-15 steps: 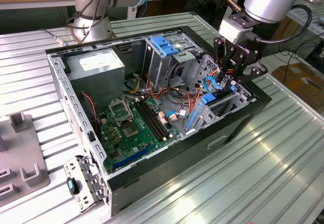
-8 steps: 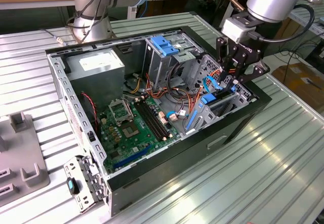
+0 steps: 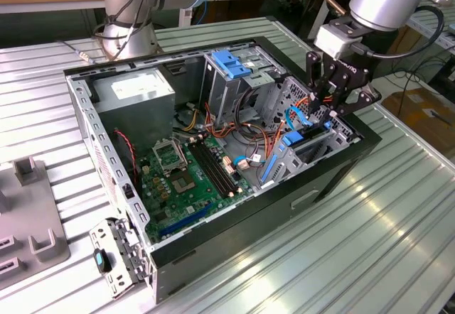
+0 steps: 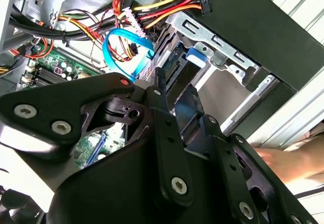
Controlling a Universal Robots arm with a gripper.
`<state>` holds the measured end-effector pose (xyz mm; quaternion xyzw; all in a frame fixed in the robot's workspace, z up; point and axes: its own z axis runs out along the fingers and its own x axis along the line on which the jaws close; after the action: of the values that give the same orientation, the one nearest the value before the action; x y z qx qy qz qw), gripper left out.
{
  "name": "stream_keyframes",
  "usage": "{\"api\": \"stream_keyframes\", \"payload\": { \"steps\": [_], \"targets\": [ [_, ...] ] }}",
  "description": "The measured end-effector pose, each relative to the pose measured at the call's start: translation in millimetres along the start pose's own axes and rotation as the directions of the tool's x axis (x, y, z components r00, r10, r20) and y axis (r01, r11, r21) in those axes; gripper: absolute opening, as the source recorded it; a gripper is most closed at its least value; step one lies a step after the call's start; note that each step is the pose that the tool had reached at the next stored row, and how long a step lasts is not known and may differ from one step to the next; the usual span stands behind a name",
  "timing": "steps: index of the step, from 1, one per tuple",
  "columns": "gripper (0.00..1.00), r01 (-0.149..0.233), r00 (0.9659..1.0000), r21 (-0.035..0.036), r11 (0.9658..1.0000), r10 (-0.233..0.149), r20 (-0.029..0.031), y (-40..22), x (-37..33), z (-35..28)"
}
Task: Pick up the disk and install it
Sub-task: 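Insert the second disk wire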
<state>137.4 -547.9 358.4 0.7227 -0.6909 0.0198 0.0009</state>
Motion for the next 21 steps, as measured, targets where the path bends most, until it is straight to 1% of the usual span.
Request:
{"api": "stream_keyframes", "payload": {
  "steps": [3, 6, 7, 8, 13, 14, 15, 16, 18, 21],
  "targets": [
    [0.35, 0.000, 1.0000, 0.0000, 1.0000, 0.000, -0.0002, -0.1, 0.1, -1.1],
    [0.35, 0.000, 1.0000, 0.0000, 1.0000, 0.000, -0.0001, -0.2, 0.2, -5.6],
    [0.35, 0.000, 1.0000, 0.0000, 1.0000, 0.000, 0.0001, -0.3, 0.3, -8.7],
    [0.35, 0.000, 1.0000, 0.0000, 1.0000, 0.000, 0.0001, -0.3, 0.3, -9.7],
    [0.35, 0.002, 1.0000, 0.0000, 1.0000, -0.002, -0.0002, -1.2, 0.3, -9.9],
    [0.35, 0.025, 0.9997, 0.0007, 0.9997, -0.025, 0.0008, -1.7, 0.4, -9.8],
    [0.35, 0.065, 0.9979, 0.0020, 0.9979, -0.065, 0.0018, -1.8, 0.3, -9.8],
    [0.35, 0.095, 0.9955, 0.0029, 0.9955, -0.095, 0.0025, -1.8, 0.3, -9.7],
    [0.35, 0.134, 0.9909, 0.0043, 0.9909, -0.134, 0.0034, -1.8, 0.3, -9.6],
    [0.35, 0.194, 0.9809, 0.0063, 0.9809, -0.194, 0.0046, -1.8, 0.3, -9.6]
  ]
}}
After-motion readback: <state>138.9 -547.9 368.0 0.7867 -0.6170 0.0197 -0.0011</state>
